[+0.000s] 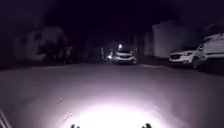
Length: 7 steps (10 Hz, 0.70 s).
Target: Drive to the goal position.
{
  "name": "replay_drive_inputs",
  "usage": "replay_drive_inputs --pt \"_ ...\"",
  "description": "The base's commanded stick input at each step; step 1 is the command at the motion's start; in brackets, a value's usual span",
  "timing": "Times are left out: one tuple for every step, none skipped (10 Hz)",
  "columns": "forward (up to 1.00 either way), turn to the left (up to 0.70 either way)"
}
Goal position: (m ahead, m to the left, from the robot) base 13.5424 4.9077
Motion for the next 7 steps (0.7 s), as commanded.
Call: replay_drive_inputs --pt "0.85 -0.18" --pt "0.85 -0.34" --pt "0.85 -0.33" --pt "0.85 -0.13" --pt "0.85 0.00" --pt "0.85 0.00" --pt "0.85 0.00"
